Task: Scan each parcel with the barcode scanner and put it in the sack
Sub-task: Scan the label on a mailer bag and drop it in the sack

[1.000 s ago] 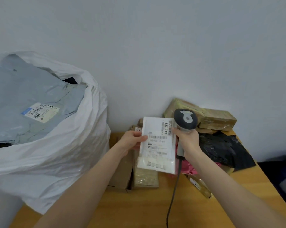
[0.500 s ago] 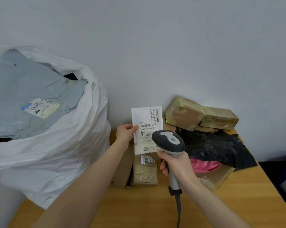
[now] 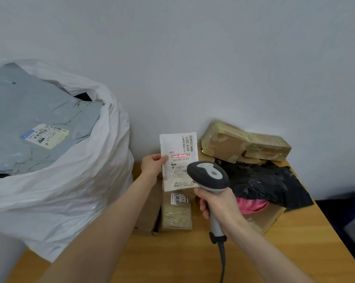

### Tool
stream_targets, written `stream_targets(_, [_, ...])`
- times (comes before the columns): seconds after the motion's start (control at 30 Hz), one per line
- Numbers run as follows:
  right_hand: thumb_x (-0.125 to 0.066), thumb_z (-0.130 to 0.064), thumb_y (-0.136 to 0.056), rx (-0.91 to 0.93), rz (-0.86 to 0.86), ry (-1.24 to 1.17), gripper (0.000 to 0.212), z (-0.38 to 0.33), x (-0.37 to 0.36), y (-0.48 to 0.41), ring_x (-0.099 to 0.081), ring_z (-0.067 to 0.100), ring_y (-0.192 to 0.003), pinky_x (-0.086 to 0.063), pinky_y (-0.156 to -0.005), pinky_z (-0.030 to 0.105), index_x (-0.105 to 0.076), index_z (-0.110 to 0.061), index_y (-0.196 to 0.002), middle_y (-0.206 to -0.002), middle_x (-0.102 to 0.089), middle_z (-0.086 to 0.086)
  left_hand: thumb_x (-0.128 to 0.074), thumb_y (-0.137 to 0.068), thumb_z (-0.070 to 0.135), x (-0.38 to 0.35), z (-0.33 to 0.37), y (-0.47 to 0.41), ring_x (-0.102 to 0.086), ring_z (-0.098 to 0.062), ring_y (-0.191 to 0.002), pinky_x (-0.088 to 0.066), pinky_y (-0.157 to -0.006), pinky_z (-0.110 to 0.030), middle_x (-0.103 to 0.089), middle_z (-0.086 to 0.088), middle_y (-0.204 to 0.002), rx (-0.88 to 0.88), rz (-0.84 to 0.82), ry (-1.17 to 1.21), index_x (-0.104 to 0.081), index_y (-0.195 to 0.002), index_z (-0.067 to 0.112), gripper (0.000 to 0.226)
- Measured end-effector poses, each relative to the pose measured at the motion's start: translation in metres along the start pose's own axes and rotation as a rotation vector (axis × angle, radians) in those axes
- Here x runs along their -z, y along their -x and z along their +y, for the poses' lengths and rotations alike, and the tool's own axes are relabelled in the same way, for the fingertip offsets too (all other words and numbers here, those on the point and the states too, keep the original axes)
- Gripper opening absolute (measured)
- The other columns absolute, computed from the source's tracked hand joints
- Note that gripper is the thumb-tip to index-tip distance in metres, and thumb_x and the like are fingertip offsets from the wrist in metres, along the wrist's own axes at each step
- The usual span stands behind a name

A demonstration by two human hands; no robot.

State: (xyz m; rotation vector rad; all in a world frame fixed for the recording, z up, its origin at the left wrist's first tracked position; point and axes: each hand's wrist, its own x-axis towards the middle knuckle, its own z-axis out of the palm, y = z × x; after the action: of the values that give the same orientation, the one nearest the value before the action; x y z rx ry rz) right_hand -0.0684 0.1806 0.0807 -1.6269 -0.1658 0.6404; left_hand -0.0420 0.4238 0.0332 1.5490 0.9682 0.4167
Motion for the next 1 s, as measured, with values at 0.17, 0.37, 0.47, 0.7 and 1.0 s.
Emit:
stream_targets(0.17, [-0.071, -0.016, -0.085, 0.002, -0.002, -0.014, 0.035, -0.001, 0.003, 0.001, -0.049, 0.015, -0.037, -0.041, -0.044, 0.026, -0.06, -0.008, -0.053, -0.048, -0.058, 0.007, -0.069, -0.088, 0.014, -0.005, 0.004, 0.003, -0.067, -0.029, -0.1, -0.053, -0.093, -0.047, -0.07, -0.012, -0.112, 0.0, -0.001, -0.001, -0.065, -0.118, 0.003, 0.033])
stream_targets(0.37, [-0.071, -0.017, -0.085, 0.0, -0.015, -0.013, 0.037, -0.002, 0.005, 0.0, -0.048, 0.017, -0.038, -0.042, -0.047, 0.027, -0.059, -0.008, -0.052, -0.048, -0.057, 0.006, -0.068, -0.088, 0.014, -0.007, 0.006, 0.005, -0.067, -0.031, -0.101, -0.054, -0.091, -0.046, -0.07, -0.012, -0.11, 0.004, -0.005, -0.005, -0.065, -0.116, 0.002, 0.031])
stream_targets(0.47, [-0.07, -0.017, -0.086, 0.006, -0.027, -0.01, 0.039, -0.002, 0.007, 0.0, -0.047, 0.017, -0.038, -0.042, -0.048, 0.028, -0.058, -0.008, -0.05, -0.046, -0.056, 0.006, -0.068, -0.088, 0.015, -0.006, 0.006, 0.005, -0.067, -0.03, -0.099, -0.054, -0.082, -0.04, -0.071, -0.012, -0.108, -0.008, -0.002, -0.002, -0.067, -0.113, 0.003, 0.027])
stream_targets(0.7, [-0.07, -0.013, -0.087, 0.079, -0.084, -0.146, 0.012, -0.029, -0.001, -0.022, -0.052, 0.016, -0.04, -0.044, -0.044, 0.027, -0.066, -0.004, -0.08, -0.053, -0.062, 0.009, -0.061, -0.093, 0.013, 0.007, 0.052, 0.018, -0.068, -0.021, -0.084, -0.057, -0.077, -0.036, -0.071, -0.012, -0.103, -0.162, -0.009, -0.019, -0.066, -0.102, 0.003, 0.014])
stream_targets(1.0, [-0.071, -0.016, -0.086, 0.193, -0.229, -0.272, 0.011, -0.119, -0.098, -0.071, -0.054, 0.013, -0.041, -0.047, -0.042, 0.023, -0.064, -0.007, -0.084, -0.056, -0.064, 0.007, -0.06, -0.092, 0.02, 0.196, 0.205, 0.002, -0.059, -0.019, -0.08, -0.037, -0.069, -0.025, -0.068, -0.005, -0.087, -0.613, 0.555, -0.44, -0.072, -0.097, 0.009, 0.017])
